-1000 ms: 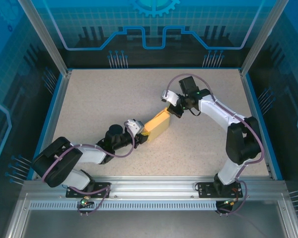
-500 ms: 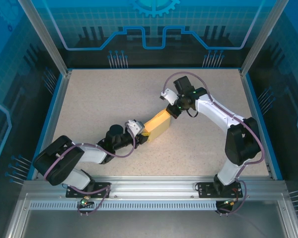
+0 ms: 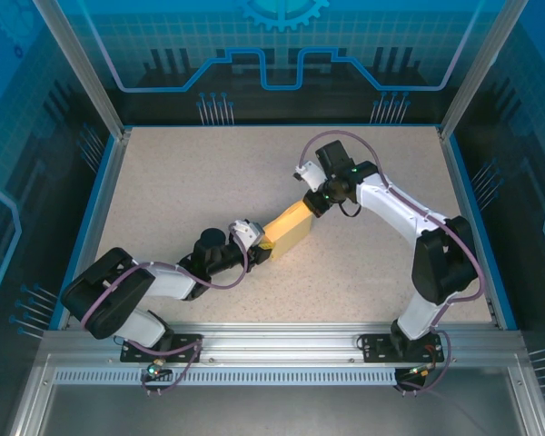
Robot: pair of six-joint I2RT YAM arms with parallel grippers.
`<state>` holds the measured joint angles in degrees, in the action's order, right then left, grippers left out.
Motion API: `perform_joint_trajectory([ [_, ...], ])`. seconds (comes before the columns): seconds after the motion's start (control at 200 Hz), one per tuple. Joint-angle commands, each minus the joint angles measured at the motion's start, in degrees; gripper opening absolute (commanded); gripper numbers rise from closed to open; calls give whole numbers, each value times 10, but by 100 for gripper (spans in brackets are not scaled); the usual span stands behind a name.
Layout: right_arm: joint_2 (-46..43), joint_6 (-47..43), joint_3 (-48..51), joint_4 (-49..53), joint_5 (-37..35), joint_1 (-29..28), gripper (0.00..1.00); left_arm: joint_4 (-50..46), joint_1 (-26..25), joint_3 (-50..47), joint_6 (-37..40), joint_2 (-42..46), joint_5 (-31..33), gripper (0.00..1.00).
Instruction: Fold the paper box
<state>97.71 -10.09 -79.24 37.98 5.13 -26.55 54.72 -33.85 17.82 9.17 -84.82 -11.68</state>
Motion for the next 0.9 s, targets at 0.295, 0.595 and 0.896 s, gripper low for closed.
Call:
perform_joint_trajectory([
  [0.295, -26, 41, 34, 2, 12, -11, 2, -2, 4, -2, 5, -9, 5, 37],
  [0.595, -35, 60, 66, -27, 18, -14, 1, -1, 4, -2, 7, -15, 6, 37],
  [0.896, -44, -15, 60, -49, 14, -14, 0, 0, 4, -4, 8, -11, 5, 37],
])
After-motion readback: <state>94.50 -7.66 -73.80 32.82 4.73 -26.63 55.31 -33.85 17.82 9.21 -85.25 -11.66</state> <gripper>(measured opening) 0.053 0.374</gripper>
